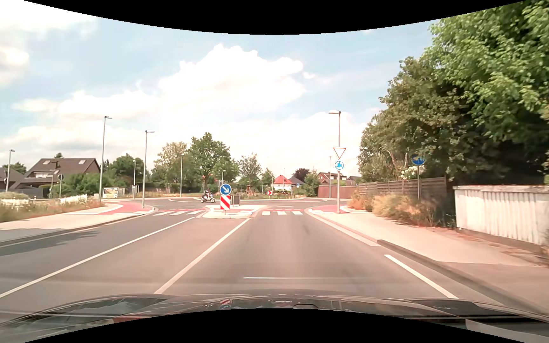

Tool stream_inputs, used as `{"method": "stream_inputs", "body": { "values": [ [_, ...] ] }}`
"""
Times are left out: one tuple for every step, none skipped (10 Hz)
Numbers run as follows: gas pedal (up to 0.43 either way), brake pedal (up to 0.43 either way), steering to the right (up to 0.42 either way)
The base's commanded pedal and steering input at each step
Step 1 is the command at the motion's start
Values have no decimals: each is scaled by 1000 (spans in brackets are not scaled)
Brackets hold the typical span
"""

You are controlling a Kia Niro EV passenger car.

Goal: Follow the waypoints while adhering to traffic rules and regulations

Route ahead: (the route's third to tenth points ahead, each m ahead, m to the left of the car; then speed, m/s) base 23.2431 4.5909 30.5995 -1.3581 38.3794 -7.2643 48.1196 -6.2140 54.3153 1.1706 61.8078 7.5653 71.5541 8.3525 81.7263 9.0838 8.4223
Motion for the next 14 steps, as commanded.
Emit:
{"method": "stream_inputs", "body": {
  "values": [
    [87,0,1],
    [79,0,1],
    [79,0,1],
    [79,0,1],
    [79,0,1],
    [79,0,1],
    [79,0,1],
    [79,0,1],
    [79,0,1],
    [79,0,1],
    [79,0,1],
    [79,0,1],
    [87,0,1],
    [87,0,1]
  ]
}}
